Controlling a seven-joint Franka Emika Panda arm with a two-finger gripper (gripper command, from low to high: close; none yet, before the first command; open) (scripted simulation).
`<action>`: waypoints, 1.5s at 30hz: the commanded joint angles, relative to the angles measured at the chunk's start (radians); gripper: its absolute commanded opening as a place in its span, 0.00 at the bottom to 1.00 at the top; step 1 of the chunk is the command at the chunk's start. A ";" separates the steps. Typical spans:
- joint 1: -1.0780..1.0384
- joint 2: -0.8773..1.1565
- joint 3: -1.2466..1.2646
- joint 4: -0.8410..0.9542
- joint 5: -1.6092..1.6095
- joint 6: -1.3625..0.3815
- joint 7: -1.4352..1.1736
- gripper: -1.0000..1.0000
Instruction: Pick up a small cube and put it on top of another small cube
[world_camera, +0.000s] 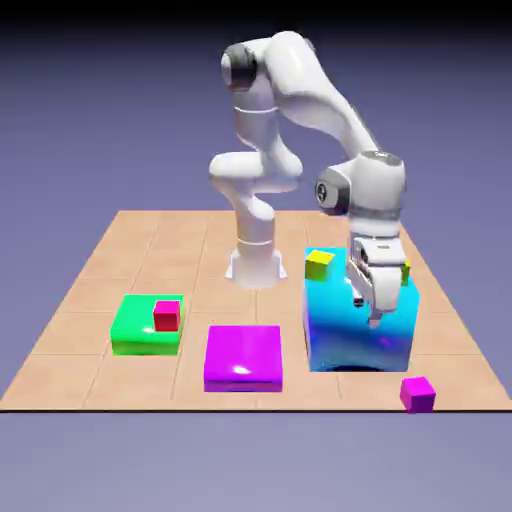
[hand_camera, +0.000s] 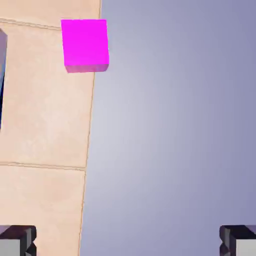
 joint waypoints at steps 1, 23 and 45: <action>0.000 0.030 0.015 0.028 -0.009 -0.025 -0.044 0.50; -0.008 0.688 0.336 0.648 -0.210 -0.578 -1.000 0.50; 0.047 0.642 0.320 0.666 -0.223 -0.699 -1.290 0.00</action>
